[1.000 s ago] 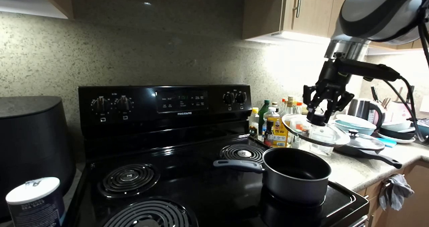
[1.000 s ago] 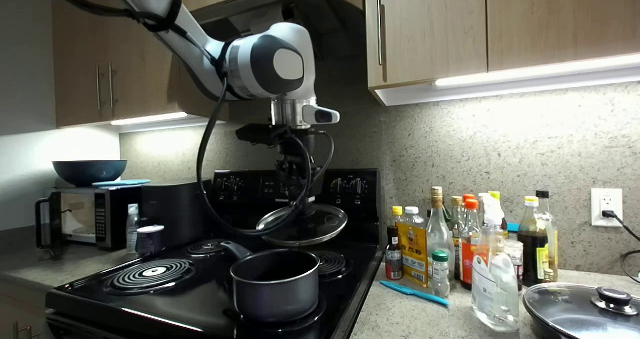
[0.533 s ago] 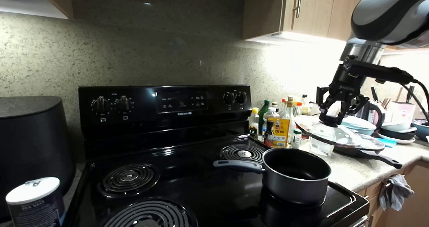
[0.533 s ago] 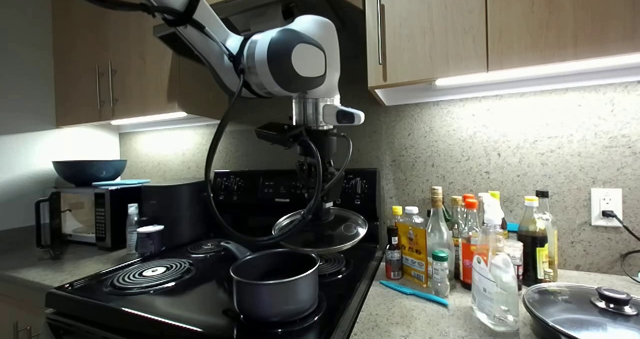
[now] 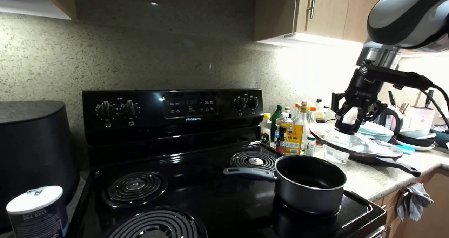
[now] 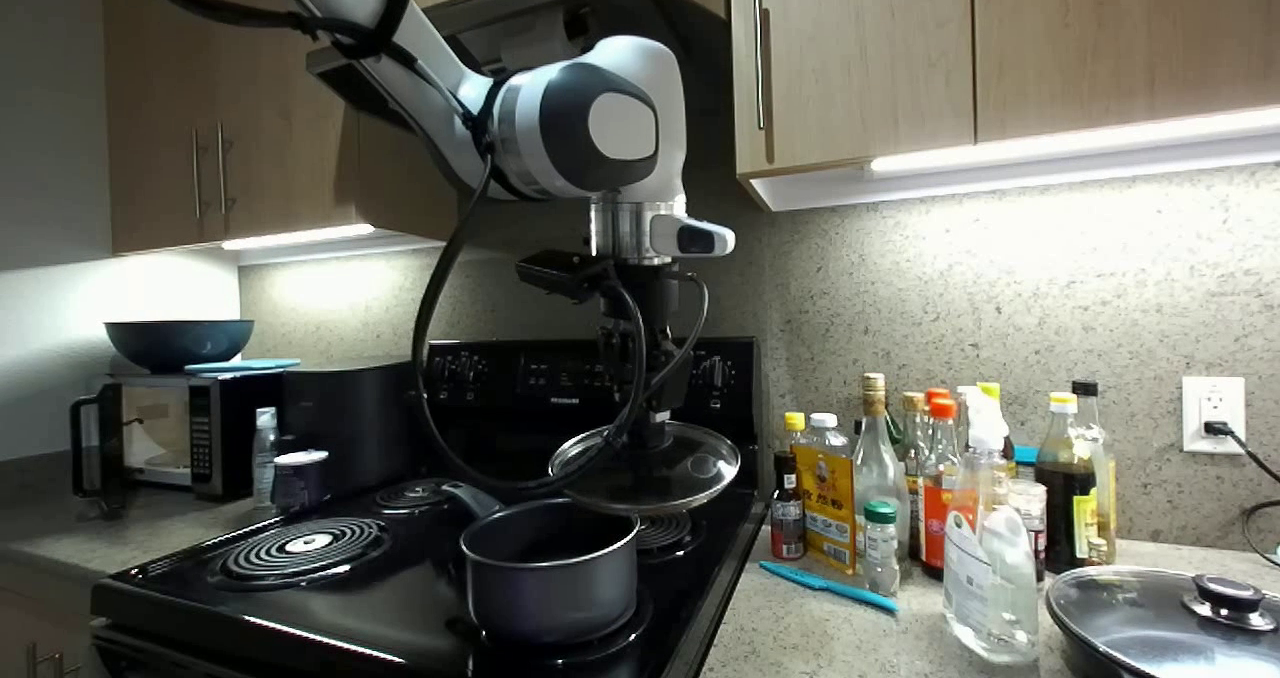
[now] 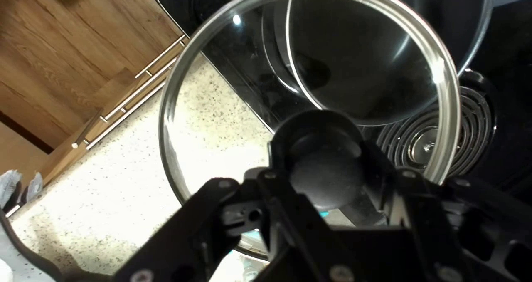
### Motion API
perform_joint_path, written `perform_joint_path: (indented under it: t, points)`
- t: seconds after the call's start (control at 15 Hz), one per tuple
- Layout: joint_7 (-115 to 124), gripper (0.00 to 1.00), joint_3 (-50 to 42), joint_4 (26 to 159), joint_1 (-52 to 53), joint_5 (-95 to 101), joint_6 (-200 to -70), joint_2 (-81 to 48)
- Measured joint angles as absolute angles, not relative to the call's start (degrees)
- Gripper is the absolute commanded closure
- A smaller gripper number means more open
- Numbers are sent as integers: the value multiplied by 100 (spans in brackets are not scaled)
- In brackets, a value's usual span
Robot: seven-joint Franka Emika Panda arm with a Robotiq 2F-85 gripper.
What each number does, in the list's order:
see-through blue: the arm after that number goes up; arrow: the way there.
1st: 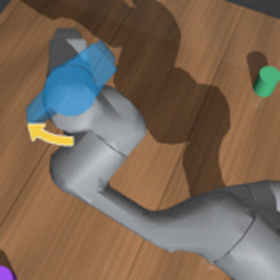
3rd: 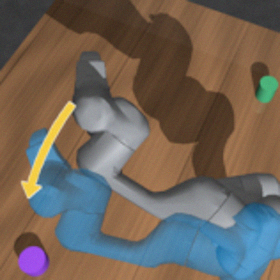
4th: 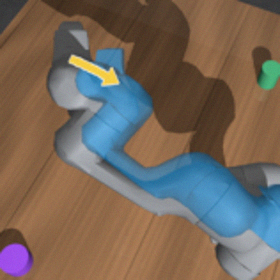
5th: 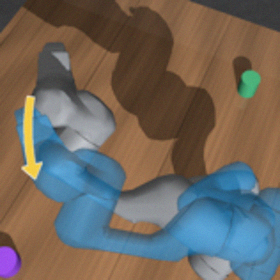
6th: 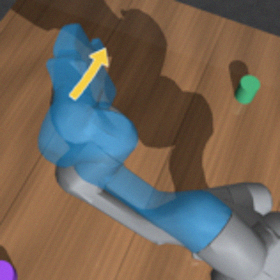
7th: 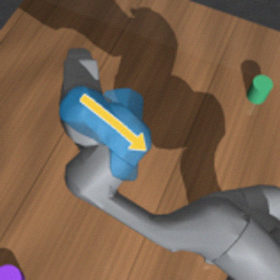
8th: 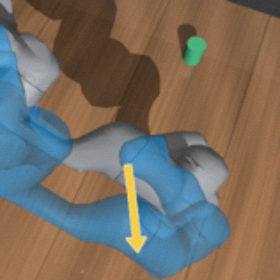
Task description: Remove the lid from the pot
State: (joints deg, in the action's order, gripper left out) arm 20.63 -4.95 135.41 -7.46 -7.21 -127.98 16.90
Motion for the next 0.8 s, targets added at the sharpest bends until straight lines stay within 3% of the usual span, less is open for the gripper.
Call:
perform_joint_path:
  t: [0.33,0.4,0.8]
  points:
    - [2259,77,-760,13402,-1025,-738,-12802,1352]
    - [2296,52,-808,13356,-1063,-758,-12802,1265]
    - [2396,52,-885,13137,-1107,-869,-12800,903]
